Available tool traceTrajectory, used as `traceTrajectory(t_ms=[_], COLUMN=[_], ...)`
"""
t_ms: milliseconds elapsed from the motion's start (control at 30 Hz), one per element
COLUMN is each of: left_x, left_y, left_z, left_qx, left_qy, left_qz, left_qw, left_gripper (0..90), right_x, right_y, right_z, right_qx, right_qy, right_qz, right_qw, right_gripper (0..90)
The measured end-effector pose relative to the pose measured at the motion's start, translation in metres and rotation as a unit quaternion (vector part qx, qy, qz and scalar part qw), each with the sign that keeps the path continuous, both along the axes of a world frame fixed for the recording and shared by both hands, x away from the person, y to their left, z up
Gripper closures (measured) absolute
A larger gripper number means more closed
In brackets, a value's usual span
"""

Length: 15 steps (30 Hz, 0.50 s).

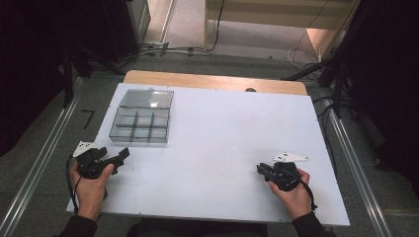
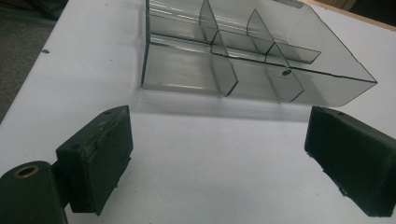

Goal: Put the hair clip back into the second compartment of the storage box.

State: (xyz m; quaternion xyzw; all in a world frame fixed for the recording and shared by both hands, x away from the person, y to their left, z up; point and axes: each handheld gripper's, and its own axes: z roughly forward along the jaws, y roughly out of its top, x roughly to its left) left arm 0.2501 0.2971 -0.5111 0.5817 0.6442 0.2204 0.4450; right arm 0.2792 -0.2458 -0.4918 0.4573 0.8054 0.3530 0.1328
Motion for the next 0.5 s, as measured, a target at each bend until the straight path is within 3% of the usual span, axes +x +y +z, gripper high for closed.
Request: traceTrajectory(t_ms=[500], left_x=[0.0], left_y=[0.0], left_z=[0.0], left_qx=[0.001], left_qy=[0.002], left_qz=[0.001], left_qw=[1.0], left_gripper=[8.6], right_x=[0.003], right_y=[0.018], right_z=[0.007], right_qx=[0.018], right_qy=[-0.004], right_qz=[0.016], right_qw=[0.9997], right_gripper=[77.6])
